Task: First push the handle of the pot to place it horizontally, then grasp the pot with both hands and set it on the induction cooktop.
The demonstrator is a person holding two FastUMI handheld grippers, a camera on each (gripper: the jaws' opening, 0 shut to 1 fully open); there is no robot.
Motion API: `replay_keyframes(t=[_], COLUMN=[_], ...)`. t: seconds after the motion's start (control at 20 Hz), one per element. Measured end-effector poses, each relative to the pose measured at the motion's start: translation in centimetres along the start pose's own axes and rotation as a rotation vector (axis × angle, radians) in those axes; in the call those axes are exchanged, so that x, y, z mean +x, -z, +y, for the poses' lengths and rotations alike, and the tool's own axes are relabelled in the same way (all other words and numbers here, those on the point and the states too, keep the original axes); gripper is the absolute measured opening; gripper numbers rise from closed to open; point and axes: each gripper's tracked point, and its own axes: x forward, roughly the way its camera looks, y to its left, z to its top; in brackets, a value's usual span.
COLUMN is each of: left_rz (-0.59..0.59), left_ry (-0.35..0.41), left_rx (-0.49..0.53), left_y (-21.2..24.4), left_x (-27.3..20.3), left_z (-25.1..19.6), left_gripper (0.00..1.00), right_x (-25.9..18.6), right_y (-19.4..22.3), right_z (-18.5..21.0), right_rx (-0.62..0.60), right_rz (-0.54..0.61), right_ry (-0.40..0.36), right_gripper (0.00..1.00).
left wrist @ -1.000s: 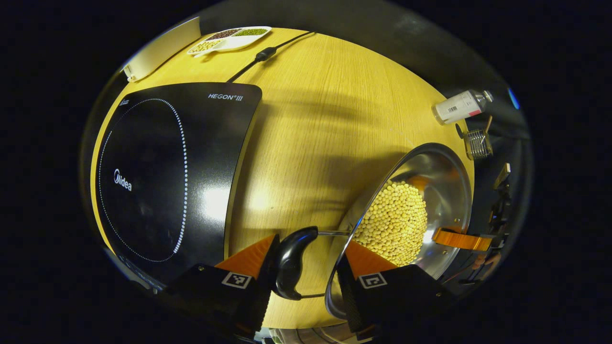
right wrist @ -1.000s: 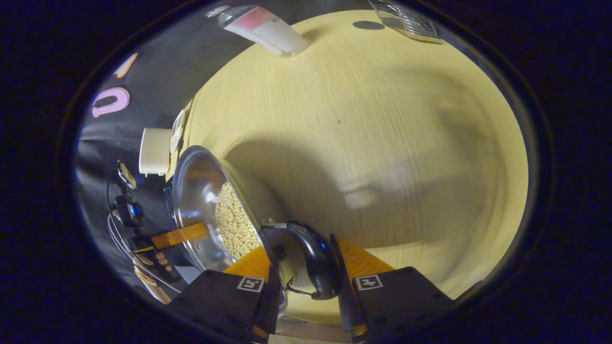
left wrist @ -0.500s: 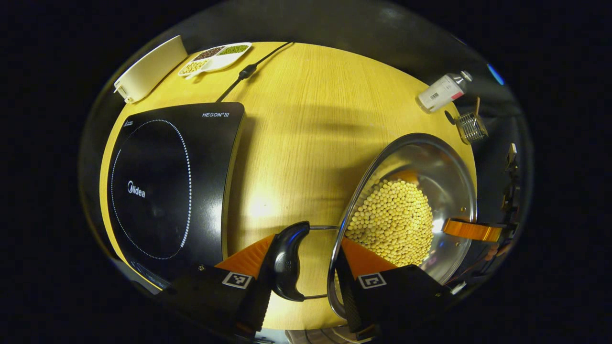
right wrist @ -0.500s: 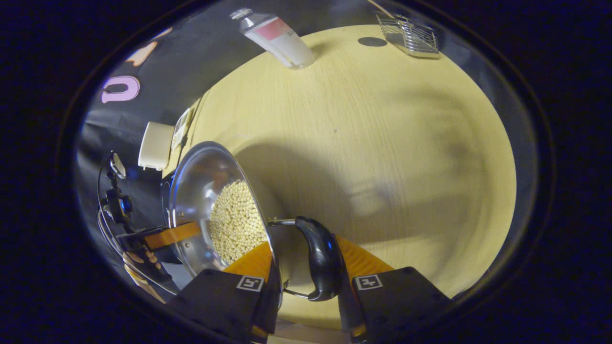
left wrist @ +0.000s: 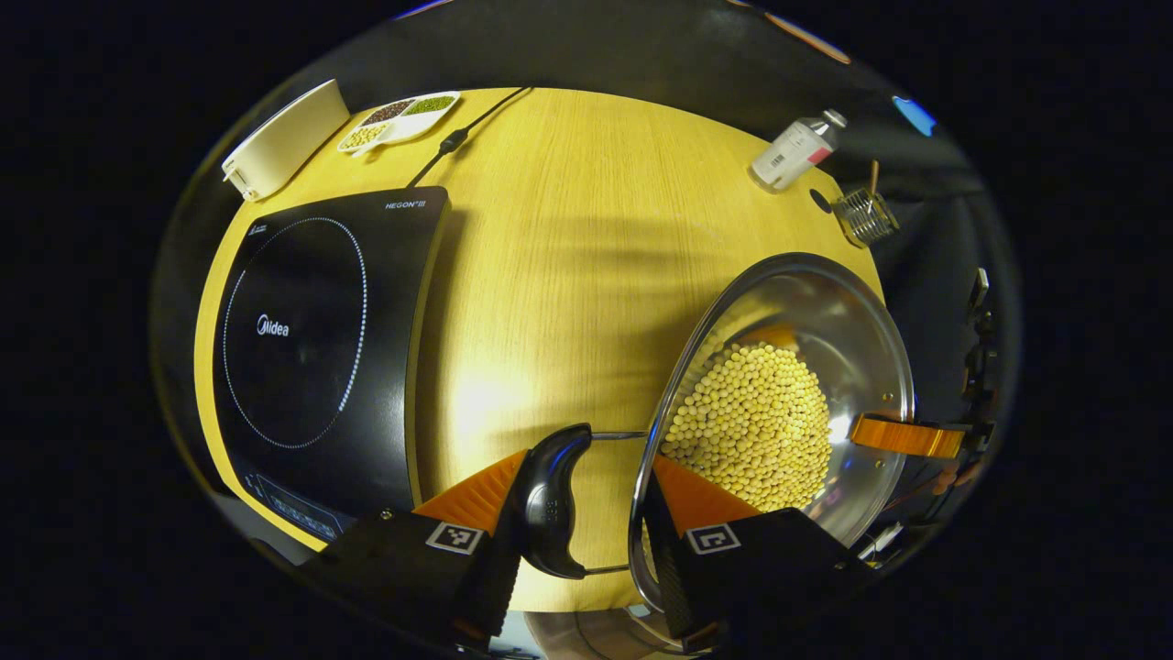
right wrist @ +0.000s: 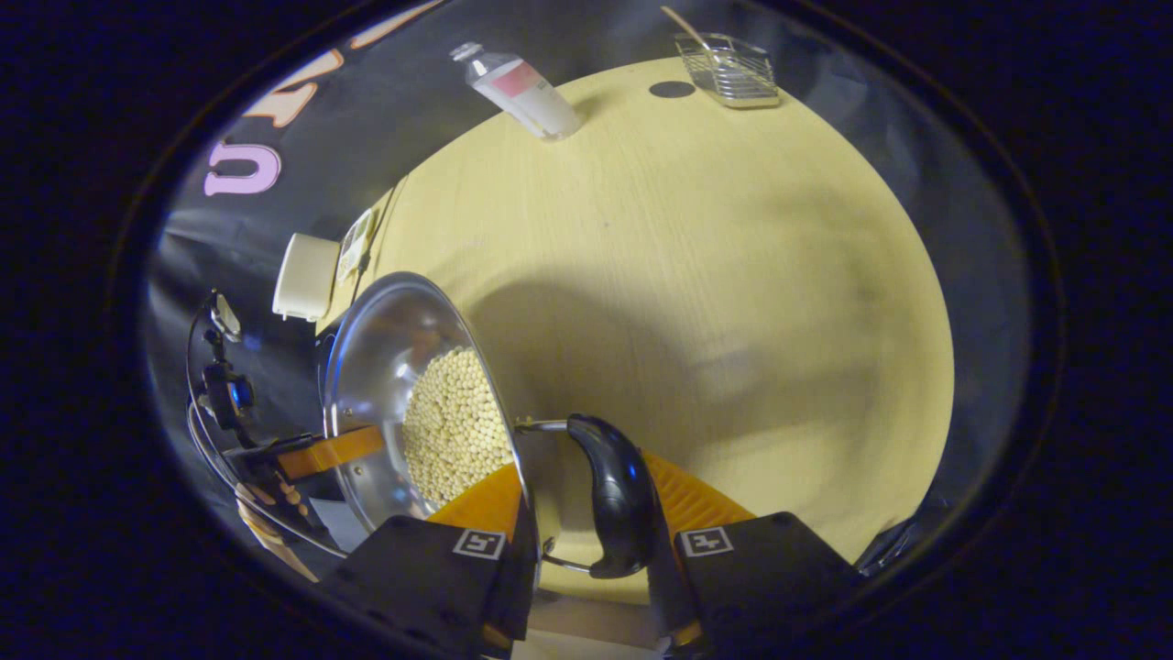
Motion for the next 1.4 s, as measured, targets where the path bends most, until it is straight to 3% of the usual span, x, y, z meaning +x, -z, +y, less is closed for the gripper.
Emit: replay_keyframes(t=[0.15,0.25,0.4,0.6,0.9,0.95,1.15,1.25,1.4], left_rz=[-0.006,-0.011,-0.012,-0.018,-0.036,-0.042,-0.059,-0.069,-0.092], left_ry=[0.015,0.035,0.075,0.129,0.181,0.184,0.175,0.163,0.144], left_rx=[0.025,0.047,0.092,0.144,0.223,0.230,0.239,0.233,0.218], left_y=[-0.2,-0.7,-1.7,-3.1,-5.9,-6.1,-6.2,-6.1,-5.9], left_x=[0.4,0.3,0.6,0.9,0.0,-0.1,-0.4,-0.5,-0.8], left_z=[-0.2,-0.1,0.5,1.1,2.4,2.5,2.4,2.3,2.3], left_gripper=[0.66,0.68,0.66,0.66,0.67,0.68,0.66,0.66,0.65], right_x=[-1.4,-2.5,-3.8,-5.1,-5.5,-5.3,-3.8,-3.0,-2.0], right_y=[1.6,2.8,4.4,6.9,11.1,11.6,13.6,14.4,14.8], right_z=[0.0,0.1,0.6,2.6,8.5,9.8,14.8,17.3,20.7], right_rx=[0.016,0.029,0.065,0.115,0.175,0.181,0.180,0.170,0.144], right_rz=[-0.025,-0.047,-0.088,-0.146,-0.210,-0.216,-0.228,-0.231,-0.237], right_ry=[0.007,0.017,0.046,0.090,0.123,0.123,0.112,0.103,0.089], right_gripper=[0.49,0.59,0.49,0.48,0.49,0.54,0.57,0.49,0.49])
